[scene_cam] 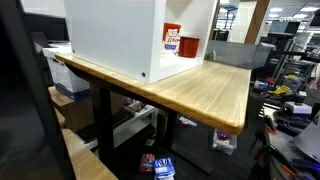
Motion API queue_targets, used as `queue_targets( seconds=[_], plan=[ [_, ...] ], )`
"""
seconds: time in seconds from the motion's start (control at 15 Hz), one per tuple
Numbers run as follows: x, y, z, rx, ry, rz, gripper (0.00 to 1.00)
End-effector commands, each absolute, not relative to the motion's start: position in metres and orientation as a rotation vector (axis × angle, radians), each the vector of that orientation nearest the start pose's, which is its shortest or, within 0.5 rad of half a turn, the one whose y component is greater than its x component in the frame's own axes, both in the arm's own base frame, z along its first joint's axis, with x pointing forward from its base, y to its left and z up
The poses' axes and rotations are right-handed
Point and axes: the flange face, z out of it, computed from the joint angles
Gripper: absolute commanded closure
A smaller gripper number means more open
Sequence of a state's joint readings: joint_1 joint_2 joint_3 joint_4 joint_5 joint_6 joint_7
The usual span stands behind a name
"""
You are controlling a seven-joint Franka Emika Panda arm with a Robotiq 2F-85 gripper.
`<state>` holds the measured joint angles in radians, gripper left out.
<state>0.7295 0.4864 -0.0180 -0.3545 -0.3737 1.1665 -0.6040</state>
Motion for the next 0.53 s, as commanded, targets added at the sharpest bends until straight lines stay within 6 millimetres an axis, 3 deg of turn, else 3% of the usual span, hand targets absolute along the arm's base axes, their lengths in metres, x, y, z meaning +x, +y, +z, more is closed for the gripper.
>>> queue_targets(
  seconds=[0.0, 0.2, 0.47],
  plan=[
    [0.398, 0.295, 0.878, -2.852, -1.766, -0.618, 0.00],
    [0.352, 0.266, 0.904, -2.812, -1.745, -0.573, 0.00],
    [0.309, 0.259, 0.919, -2.793, -1.744, -0.550, 0.01]
  ],
)
